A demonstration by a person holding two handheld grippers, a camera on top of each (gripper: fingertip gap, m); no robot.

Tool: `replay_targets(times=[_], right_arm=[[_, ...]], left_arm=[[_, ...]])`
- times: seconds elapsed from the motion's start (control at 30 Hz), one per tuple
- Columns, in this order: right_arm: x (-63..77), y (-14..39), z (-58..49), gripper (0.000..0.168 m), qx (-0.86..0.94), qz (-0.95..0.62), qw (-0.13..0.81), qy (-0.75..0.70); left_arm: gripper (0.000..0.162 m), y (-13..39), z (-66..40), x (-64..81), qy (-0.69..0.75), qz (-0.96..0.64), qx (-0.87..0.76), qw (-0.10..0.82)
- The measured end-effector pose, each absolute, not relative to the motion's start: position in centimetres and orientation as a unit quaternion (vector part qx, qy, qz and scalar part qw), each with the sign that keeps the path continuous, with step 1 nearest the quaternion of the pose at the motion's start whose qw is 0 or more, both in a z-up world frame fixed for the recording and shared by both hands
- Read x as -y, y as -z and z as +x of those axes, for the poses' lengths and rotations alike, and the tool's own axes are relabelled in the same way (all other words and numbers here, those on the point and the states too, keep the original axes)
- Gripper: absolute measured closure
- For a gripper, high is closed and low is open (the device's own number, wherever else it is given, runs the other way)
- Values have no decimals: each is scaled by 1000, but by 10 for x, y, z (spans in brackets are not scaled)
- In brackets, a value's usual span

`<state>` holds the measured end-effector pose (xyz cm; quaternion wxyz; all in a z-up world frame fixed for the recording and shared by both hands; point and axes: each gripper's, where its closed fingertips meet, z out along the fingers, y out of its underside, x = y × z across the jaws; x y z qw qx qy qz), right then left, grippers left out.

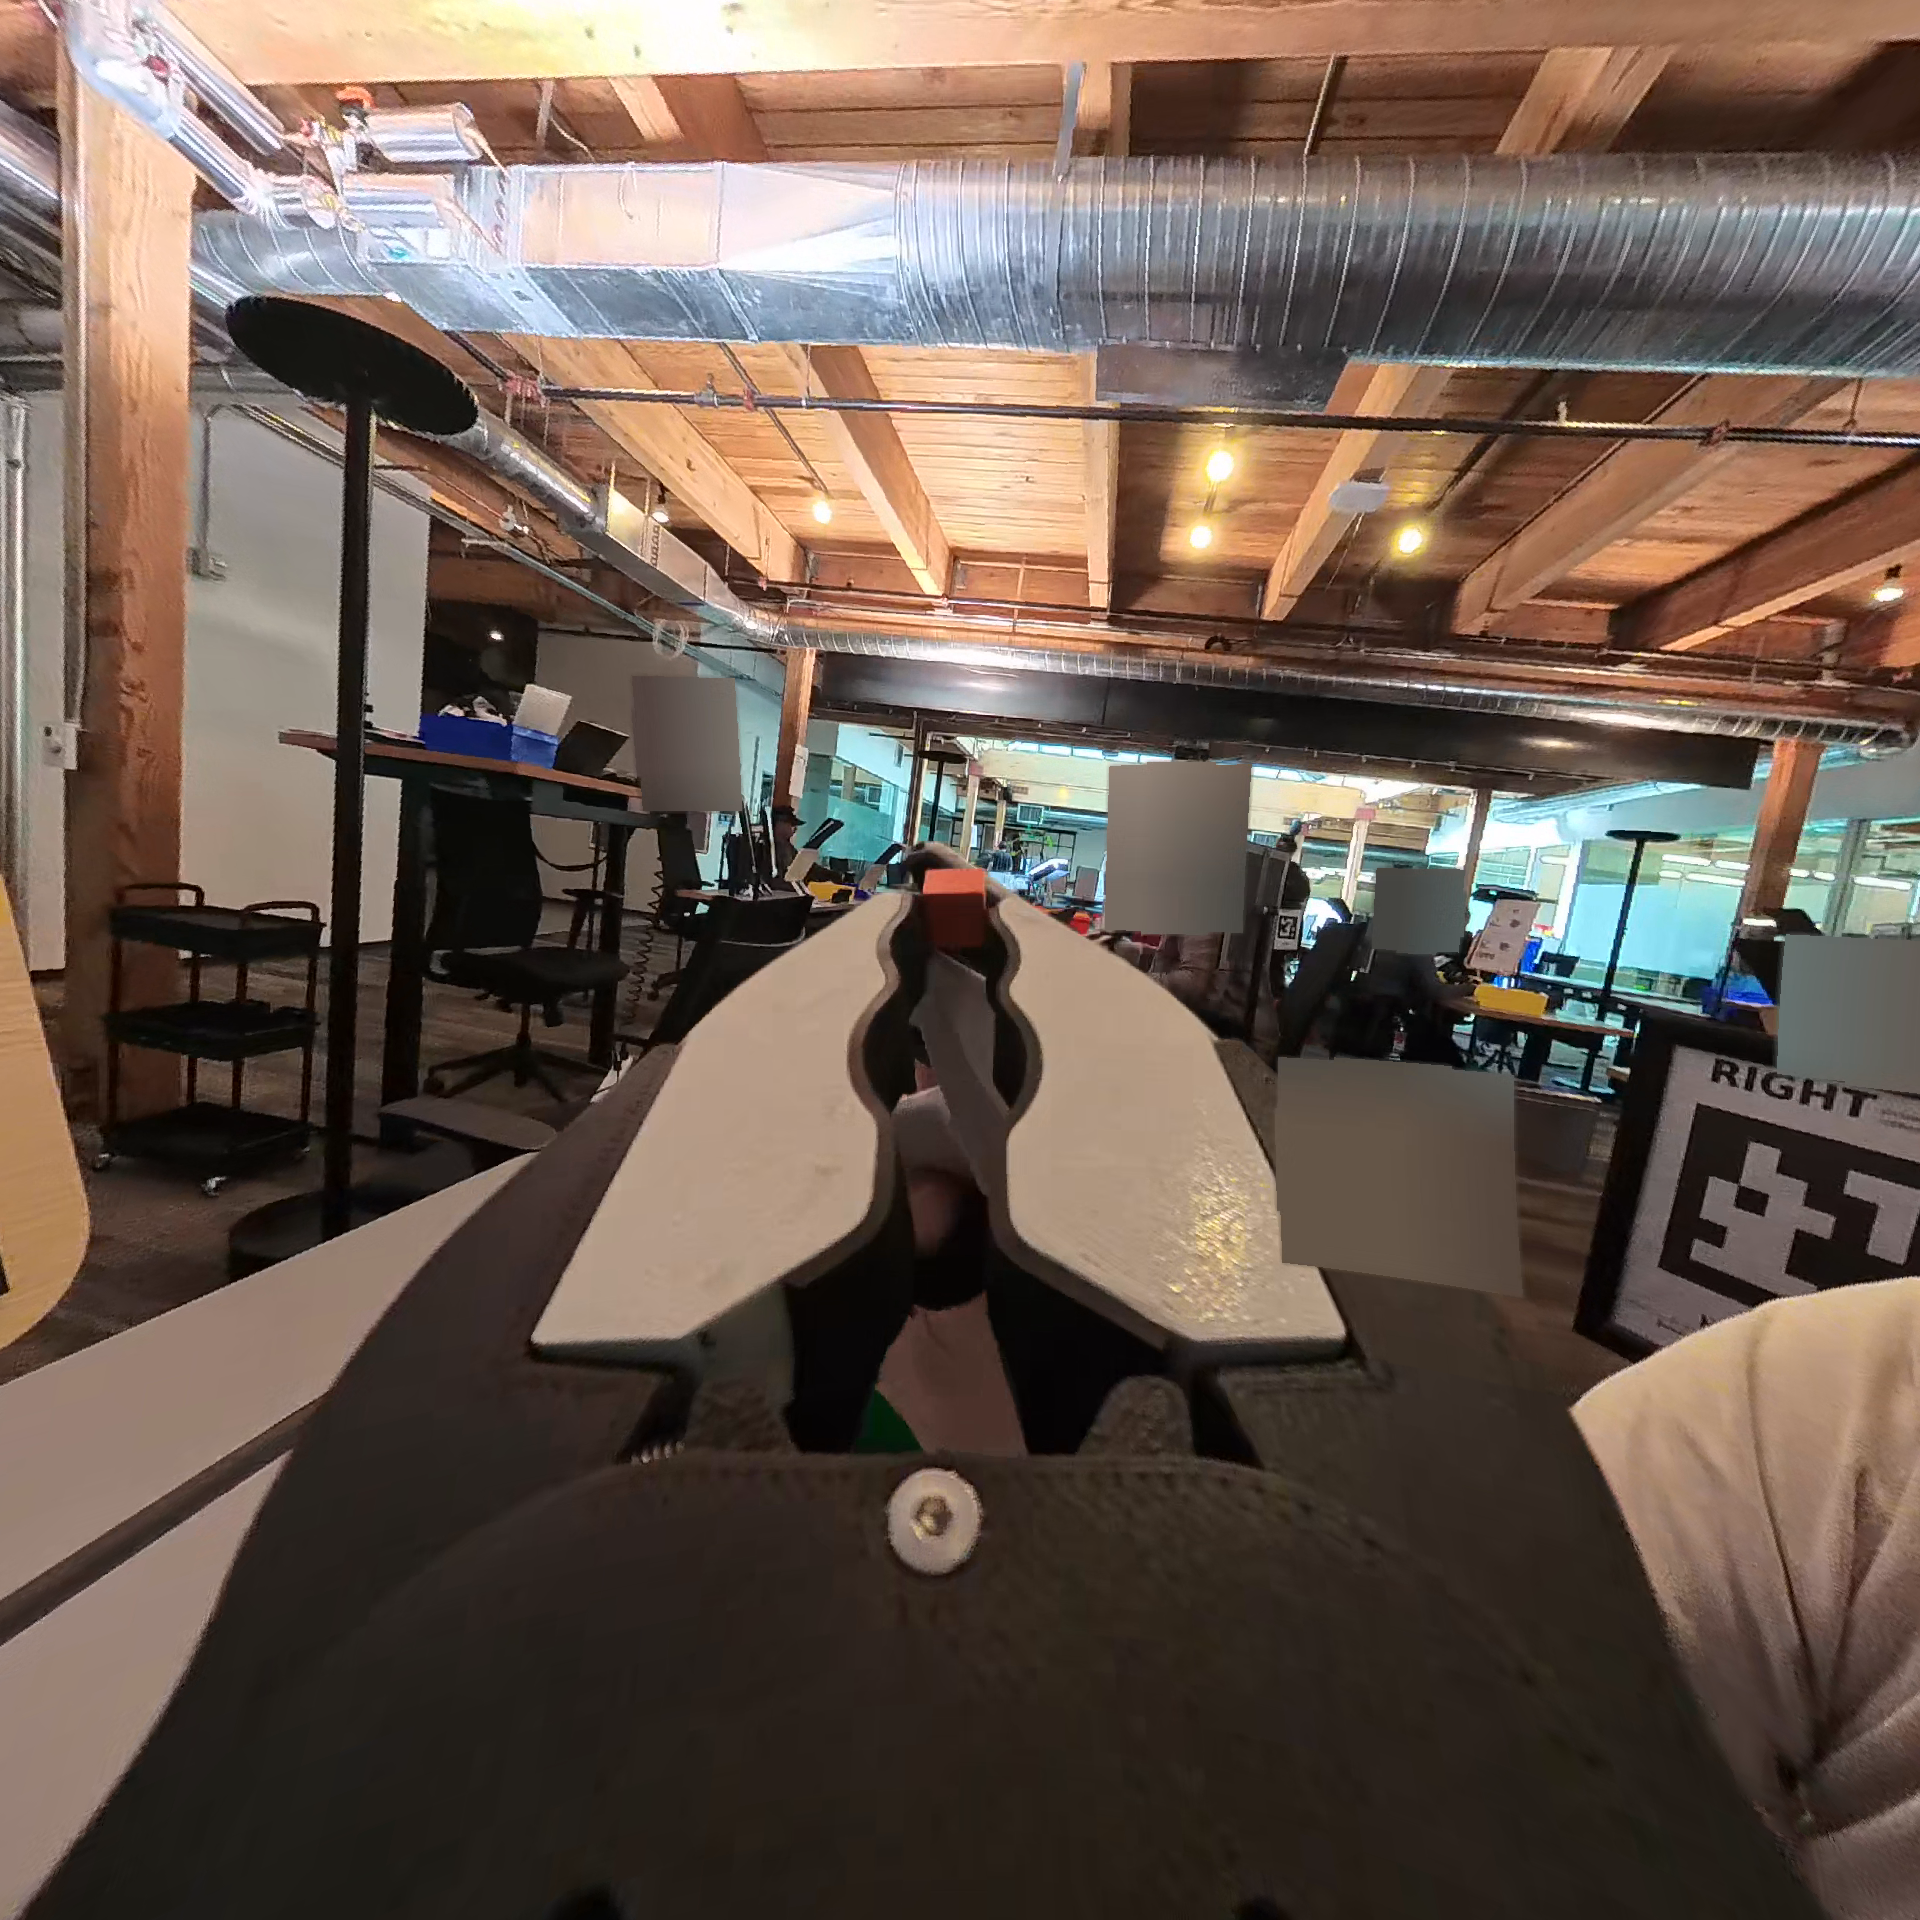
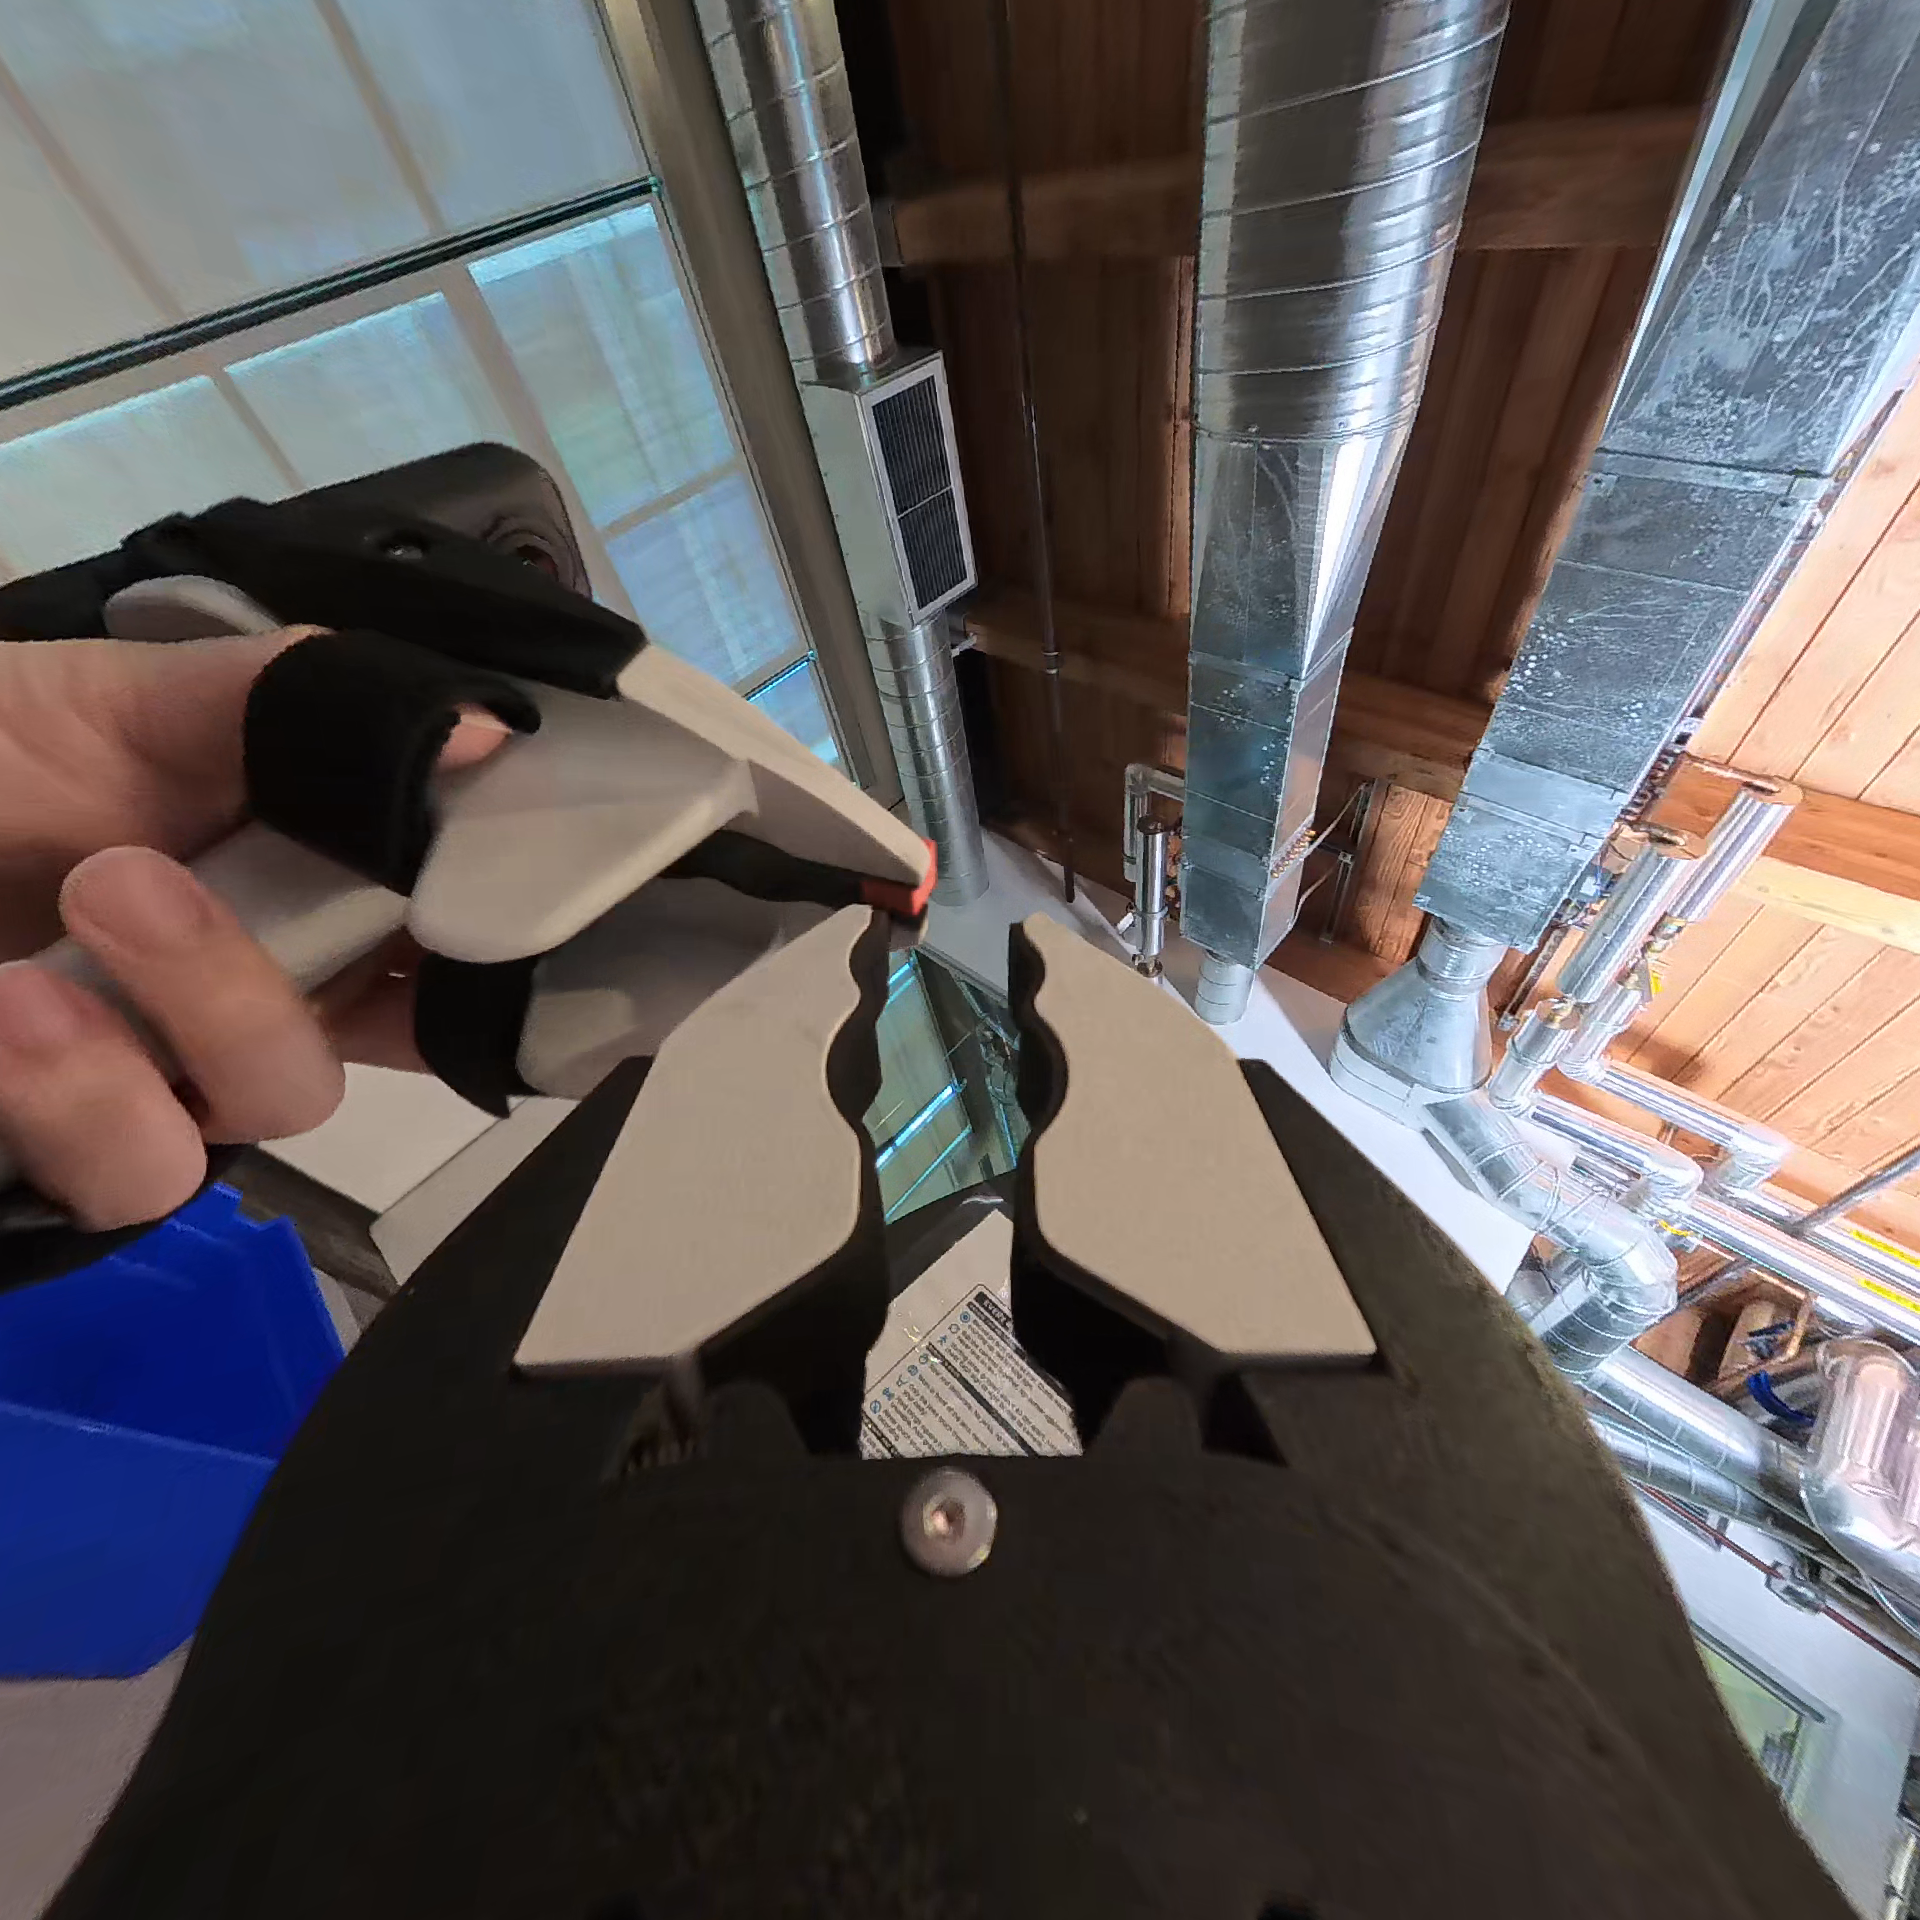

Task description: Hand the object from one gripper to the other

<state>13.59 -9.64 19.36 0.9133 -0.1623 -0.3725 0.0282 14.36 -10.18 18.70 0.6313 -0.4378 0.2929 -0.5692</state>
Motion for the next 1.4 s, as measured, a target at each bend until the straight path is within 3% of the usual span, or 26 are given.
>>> replay_targets(times=[0.93, 1.13, 1.27, 1.4], right_arm=[[100, -189, 124, 158, 363, -172, 916, -5], [91, -197, 139, 158, 350, -194, 916, -28], [83, -195, 138, 157, 399, -248, 872, -140], [97, -163, 122, 157, 530, -377, 647, -398]], left_arm=[[151, -185, 145, 103, 632, -456, -272, 564], [120, -194, 135, 110, 634, -438, -289, 567], [117, -201, 113, 105, 507, -424, -317, 680], [117, -180, 106, 98, 195, -399, -429, 787]])
